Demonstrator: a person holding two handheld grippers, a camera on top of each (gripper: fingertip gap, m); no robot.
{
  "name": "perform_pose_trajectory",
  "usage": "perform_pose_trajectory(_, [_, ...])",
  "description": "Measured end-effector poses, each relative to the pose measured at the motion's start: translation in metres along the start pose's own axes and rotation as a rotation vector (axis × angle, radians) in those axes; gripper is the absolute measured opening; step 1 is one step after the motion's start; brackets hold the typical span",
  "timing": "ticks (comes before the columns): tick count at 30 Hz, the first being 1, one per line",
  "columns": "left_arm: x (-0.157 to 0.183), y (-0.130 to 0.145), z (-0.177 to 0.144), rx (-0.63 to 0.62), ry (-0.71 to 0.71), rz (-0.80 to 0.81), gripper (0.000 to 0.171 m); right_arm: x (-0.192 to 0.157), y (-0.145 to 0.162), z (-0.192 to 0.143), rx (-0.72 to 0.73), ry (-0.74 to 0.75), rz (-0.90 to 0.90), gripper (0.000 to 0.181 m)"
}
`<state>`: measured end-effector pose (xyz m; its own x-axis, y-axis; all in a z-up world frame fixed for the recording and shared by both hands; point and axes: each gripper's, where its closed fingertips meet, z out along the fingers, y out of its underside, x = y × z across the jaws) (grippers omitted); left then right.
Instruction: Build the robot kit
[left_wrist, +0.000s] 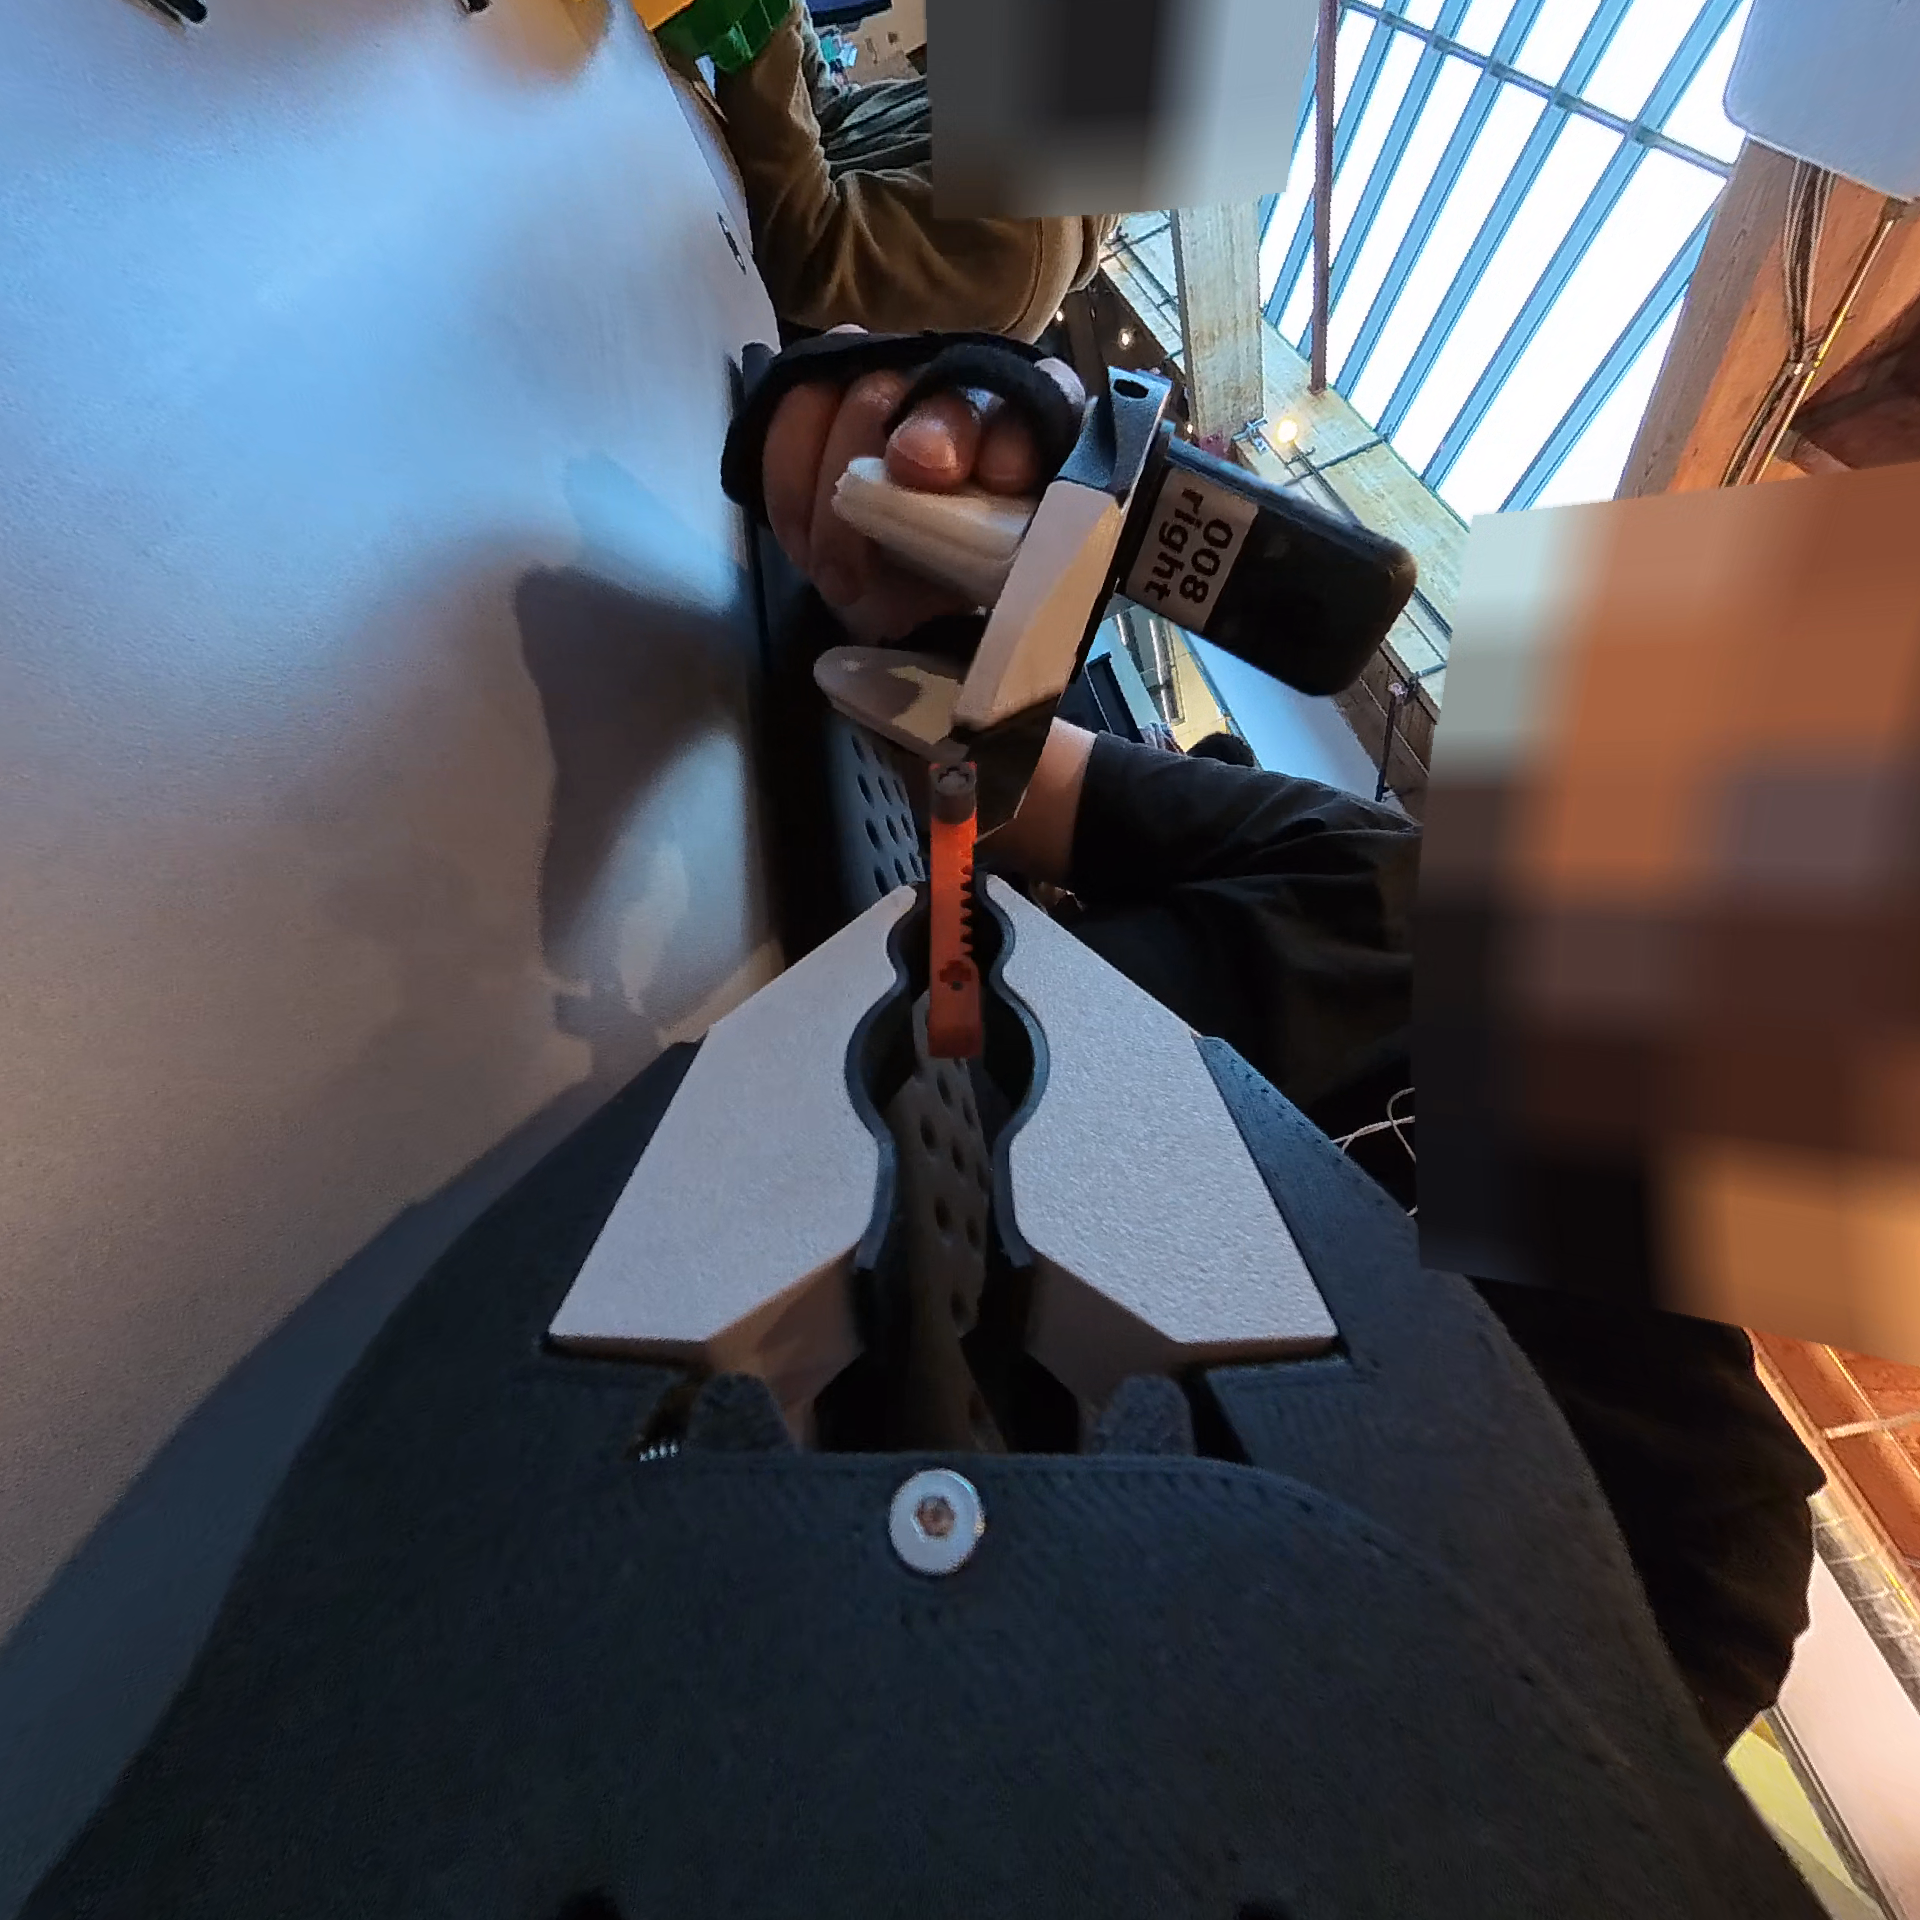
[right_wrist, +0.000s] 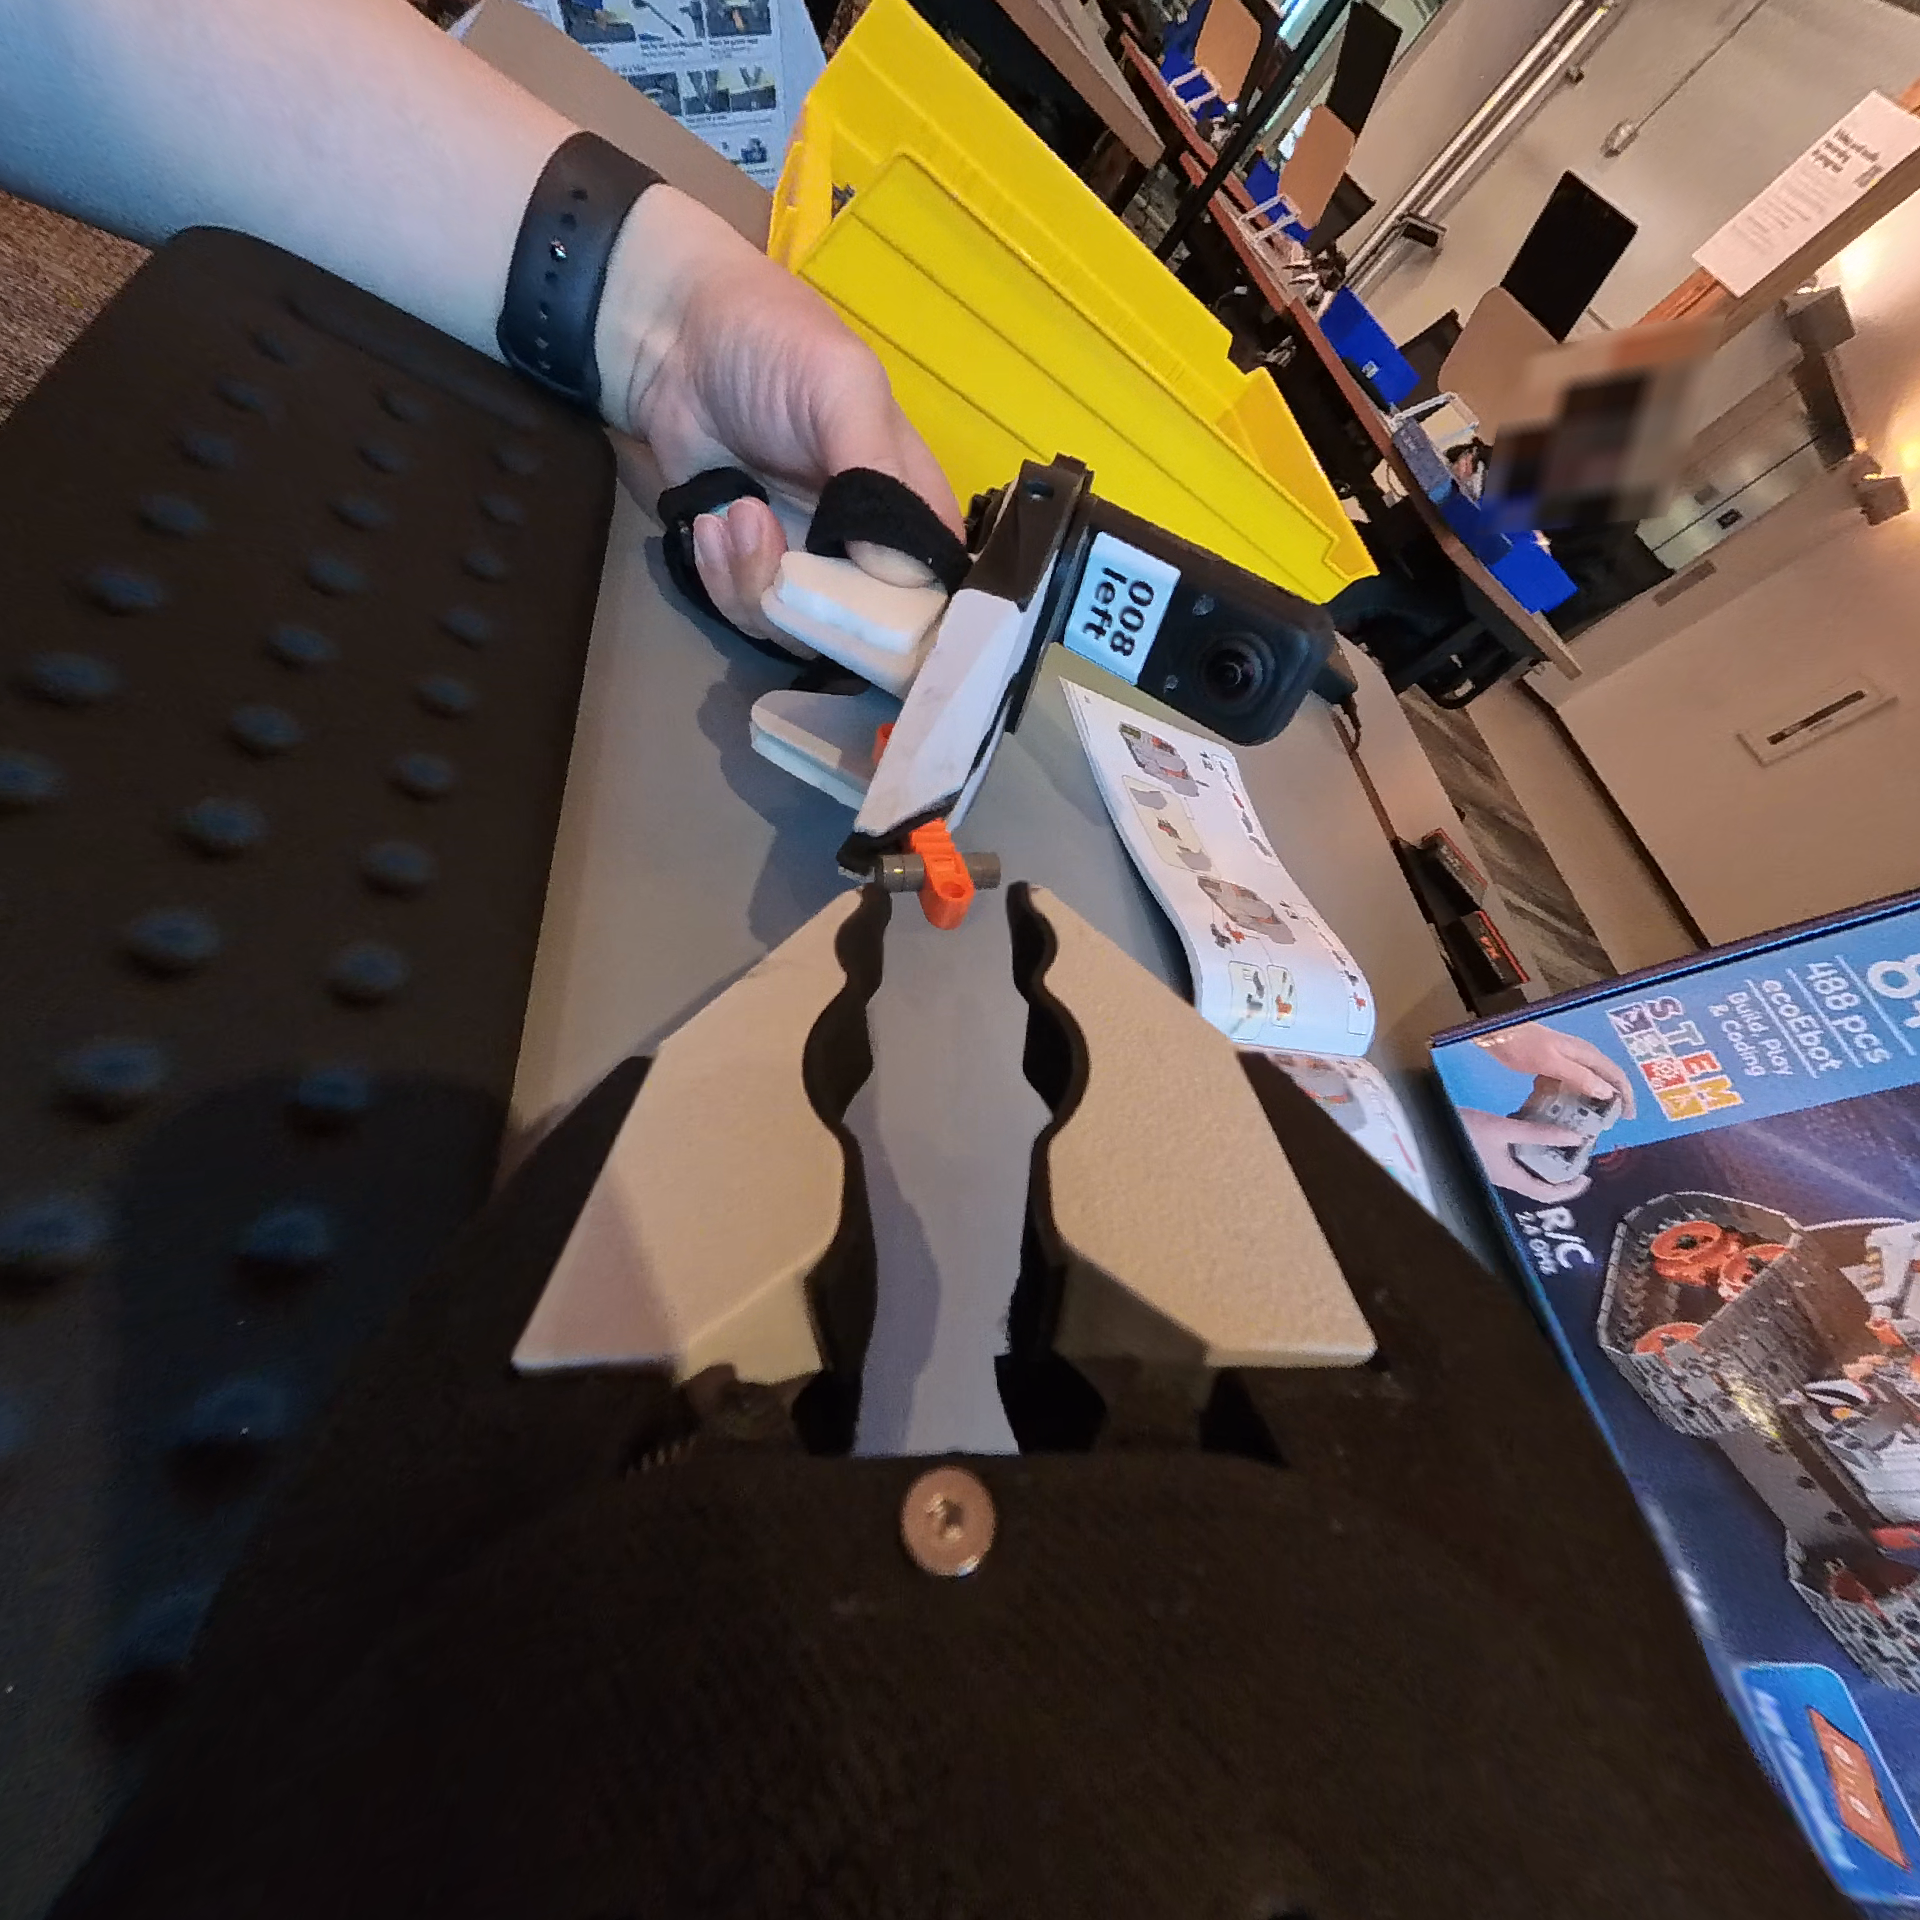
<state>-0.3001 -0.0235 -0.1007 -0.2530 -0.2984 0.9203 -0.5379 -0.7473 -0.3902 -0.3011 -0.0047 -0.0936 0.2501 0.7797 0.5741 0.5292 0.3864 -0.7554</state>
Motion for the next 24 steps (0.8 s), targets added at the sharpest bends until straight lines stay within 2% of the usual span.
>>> perform_pose_trajectory(10, [0.0002,0.0013,0.0005,-0.006,0.007,-0.014,0.003,-0.0066,-0.0024,0.002,0.029,-0.066,0.067,0.03])
perform_pose_trajectory(14, [-0.0001,0.0036,0.0021,-0.019,0.005,-0.014,0.003,-0.0024,-0.0005,0.0038,0.014,-0.037,0.058,0.029])
perform_pose_trajectory(16, [0.0006,0.0028,0.0019,-0.015,0.01,-0.015,0.003,-0.0044,-0.001,0.004,0.013,-0.049,0.056,0.022])
perform_pose_trajectory(24, [0.001,0.0033,0.0023,-0.017,0.013,-0.016,0.003,-0.0045,-0.0016,0.0038,0.007,-0.037,0.031,0.021])
